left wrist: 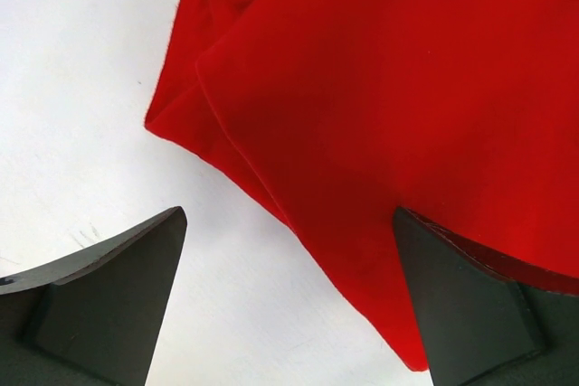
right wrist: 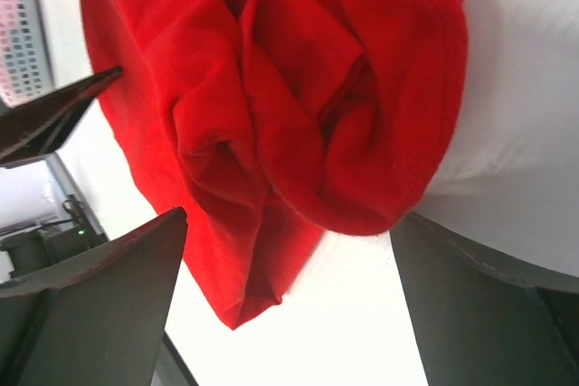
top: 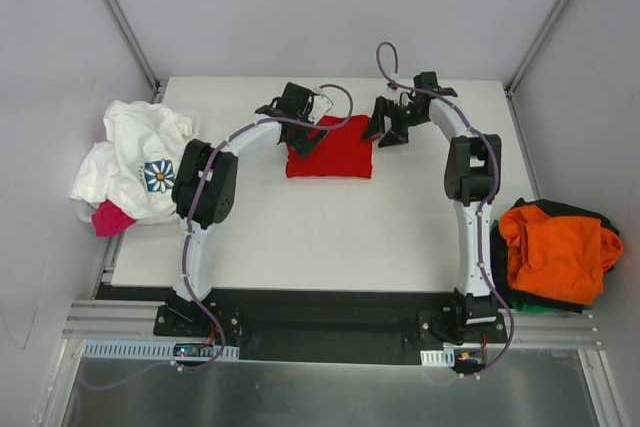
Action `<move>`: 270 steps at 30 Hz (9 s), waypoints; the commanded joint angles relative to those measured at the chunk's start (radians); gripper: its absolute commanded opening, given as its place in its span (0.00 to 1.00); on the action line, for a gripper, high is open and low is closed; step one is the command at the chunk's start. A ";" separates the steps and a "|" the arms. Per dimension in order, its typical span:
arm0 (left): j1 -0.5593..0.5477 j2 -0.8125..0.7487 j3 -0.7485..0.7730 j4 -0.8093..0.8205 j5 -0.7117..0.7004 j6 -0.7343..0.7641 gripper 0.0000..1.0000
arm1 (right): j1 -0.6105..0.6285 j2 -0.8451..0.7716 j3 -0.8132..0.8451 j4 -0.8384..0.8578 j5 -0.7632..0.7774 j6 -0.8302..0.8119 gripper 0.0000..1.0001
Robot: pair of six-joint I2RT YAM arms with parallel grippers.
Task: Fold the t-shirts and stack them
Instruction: Put the neatly folded tshirt into the corner of the board with the right arm
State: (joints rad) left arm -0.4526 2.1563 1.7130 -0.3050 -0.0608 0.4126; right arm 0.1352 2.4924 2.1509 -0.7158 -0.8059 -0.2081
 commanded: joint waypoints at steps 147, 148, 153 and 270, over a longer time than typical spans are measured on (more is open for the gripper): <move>0.014 -0.349 -0.414 0.058 -0.077 0.081 0.99 | -1.418 -1.149 -0.632 -0.936 0.413 -1.168 0.01; 0.012 -0.345 -0.414 0.058 -0.077 0.081 0.99 | -1.427 -1.135 -0.628 -0.936 0.413 -1.163 0.01; 0.008 -0.343 -0.415 0.057 -0.074 0.080 0.99 | -1.428 -1.104 -0.615 -0.855 0.428 -1.107 0.01; 0.006 -0.582 -0.518 0.089 -0.137 0.009 0.99 | -0.702 -1.488 -0.855 -0.432 0.587 -0.682 0.96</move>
State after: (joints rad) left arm -0.4519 1.6688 1.1790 -0.2398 -0.1474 0.4648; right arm -0.6544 1.0363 1.2922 -1.1255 -0.1284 -0.9676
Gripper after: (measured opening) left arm 0.993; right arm 0.964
